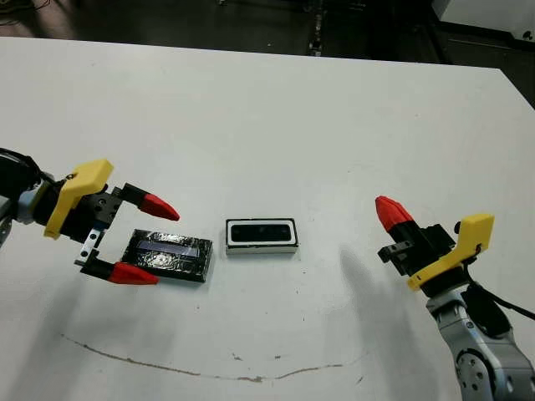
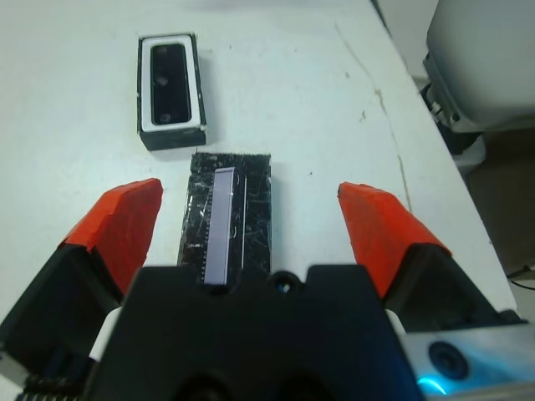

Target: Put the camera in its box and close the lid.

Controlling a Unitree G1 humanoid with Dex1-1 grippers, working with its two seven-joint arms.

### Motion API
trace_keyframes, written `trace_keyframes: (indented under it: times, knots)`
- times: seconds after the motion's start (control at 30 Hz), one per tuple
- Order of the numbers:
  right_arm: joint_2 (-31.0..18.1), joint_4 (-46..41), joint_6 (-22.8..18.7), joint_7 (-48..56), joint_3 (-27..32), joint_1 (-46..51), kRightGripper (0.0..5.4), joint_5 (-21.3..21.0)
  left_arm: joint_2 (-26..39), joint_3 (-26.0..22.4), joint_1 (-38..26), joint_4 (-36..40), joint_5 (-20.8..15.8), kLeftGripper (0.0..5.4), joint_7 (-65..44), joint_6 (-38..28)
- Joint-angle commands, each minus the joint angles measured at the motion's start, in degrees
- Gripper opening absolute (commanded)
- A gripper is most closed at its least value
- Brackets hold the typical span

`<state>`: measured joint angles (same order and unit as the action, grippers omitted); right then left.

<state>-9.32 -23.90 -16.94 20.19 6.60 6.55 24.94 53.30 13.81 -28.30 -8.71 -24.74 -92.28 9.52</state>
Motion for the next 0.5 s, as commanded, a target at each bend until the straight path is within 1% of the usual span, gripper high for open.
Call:
trace_keyframes:
  times: [0.03, 0.13, 0.23, 0.37, 0.5]
  knots:
    - [-0.8, 0.1, -0.1, -0.2, 0.2, 0.5, 0.01, 0.0, -1.0, -0.3, 1.2, -0.3, 1.5, 5.4, -0.1, 1.2]
    - [-0.8, 0.1, -0.3, -0.1, 0.2, 0.6, 0.01, 0.1, -1.8, -0.6, 1.3, -0.9, 1.8, 5.4, -0.1, 1.4]
    - [-0.9, 0.4, -0.2, 0.1, 0.3, 0.5, 0.01, 0.2, -2.2, -0.1, 1.0, -1.5, 0.9, 5.4, -0.2, 2.8]
    - [-0.8, 0.5, 0.2, 0.1, 0.2, 0.6, 0.01, 0.0, -2.7, 0.1, 0.7, -1.6, 1.1, 5.4, -0.2, 3.7]
    - [-0.9, 0.7, 0.8, 0.2, 0.1, 0.7, 0.01, -0.6, -3.3, 0.3, 0.4, -2.0, 2.7, 5.4, -0.2, 2.5]
